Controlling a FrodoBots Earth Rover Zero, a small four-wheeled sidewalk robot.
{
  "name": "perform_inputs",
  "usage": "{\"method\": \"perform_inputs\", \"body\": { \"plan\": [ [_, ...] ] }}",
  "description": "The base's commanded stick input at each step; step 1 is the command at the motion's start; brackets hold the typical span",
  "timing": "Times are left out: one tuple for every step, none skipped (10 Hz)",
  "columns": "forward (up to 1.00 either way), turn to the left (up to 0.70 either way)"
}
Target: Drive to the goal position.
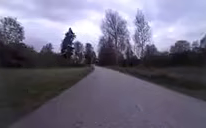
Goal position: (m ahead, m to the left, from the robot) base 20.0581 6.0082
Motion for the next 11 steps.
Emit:
{"method": "perform_inputs", "body": {
  "plan": [
    [1.0, -0.06],
    [1.0, -0.21],
    [1.0, -0.36],
    [1.0, -0.2],
    [1.0, 0.0],
    [1.0, 0.0],
    [1.0, 0.0],
    [1.0, 0.0],
    [1.0, 0.0],
    [1.0, 0.0],
    [1.0, 0.0]
  ]
}}
